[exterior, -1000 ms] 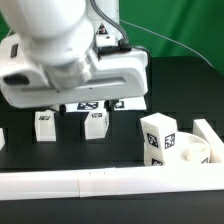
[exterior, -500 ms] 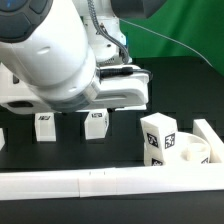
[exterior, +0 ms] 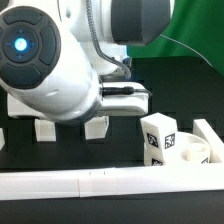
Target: Assemble stool
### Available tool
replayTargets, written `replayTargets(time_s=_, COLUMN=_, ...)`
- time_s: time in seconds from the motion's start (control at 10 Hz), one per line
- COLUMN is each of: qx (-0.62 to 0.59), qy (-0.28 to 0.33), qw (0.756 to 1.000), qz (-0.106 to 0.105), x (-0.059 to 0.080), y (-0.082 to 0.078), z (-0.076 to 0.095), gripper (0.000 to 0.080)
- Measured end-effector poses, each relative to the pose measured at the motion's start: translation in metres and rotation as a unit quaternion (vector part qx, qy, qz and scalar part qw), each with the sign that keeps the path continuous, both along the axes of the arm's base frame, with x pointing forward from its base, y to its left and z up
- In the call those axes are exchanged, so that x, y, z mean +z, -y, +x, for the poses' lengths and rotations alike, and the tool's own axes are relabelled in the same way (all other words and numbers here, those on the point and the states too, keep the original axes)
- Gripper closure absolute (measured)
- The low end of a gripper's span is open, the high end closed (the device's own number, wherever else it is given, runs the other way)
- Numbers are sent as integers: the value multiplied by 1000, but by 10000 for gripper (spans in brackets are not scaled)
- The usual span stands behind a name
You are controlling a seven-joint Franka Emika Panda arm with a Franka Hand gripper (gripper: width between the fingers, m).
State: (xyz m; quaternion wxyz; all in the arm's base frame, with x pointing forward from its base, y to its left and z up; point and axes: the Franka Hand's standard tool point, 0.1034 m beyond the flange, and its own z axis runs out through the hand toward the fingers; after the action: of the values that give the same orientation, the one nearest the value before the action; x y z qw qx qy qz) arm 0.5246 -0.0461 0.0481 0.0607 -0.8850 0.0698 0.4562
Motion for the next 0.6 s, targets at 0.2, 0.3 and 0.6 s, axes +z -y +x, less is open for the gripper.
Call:
replayTargets(time_s=0.2, qx=-2, qy=1, qw=1000, qz=-2, x=-3, y=-1, z=-1, gripper=150)
replayTargets(time_s=0.3, qx=-2, qy=-1, qw=1000, qz=-3, x=-12, y=-5, z=-7, gripper=150)
replayTargets(time_s=0.6, qx=-1, qy=-7, qw=1000, qz=-6, x=-29, y=-12, z=-20, gripper=150)
